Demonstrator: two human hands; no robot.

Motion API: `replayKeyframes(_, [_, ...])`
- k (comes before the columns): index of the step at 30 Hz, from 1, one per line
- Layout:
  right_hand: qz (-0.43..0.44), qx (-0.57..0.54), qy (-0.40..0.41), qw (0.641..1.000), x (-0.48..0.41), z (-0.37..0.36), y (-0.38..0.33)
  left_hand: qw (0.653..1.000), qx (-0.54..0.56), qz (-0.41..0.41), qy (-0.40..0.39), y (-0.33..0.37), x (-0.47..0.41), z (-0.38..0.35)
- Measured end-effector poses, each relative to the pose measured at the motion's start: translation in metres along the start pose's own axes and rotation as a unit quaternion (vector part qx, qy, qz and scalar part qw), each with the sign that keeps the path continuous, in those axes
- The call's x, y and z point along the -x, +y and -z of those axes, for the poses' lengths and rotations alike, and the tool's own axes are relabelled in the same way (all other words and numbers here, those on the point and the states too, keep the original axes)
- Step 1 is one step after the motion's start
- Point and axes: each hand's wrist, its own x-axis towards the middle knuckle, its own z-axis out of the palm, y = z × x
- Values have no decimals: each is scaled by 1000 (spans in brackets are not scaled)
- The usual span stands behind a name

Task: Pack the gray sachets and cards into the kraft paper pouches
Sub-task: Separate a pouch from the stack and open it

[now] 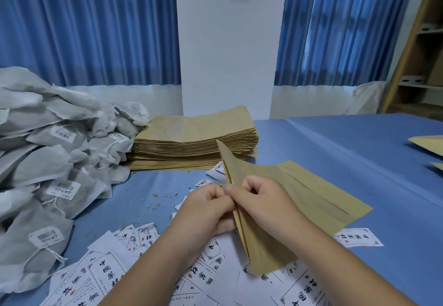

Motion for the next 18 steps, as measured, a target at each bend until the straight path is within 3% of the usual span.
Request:
replayKeyframes(5, [62,147,23,987,-1,8,0,999,-22,15,41,-1,-2,-4])
replayKeyframes(9, [118,168,28,978,2,11,-4,997,-38,5,65,-2,-2,-9])
replayKeyframes(18, [143,163,49,975,7,22,-17,1000,-13,-20,-19,6,5,-15])
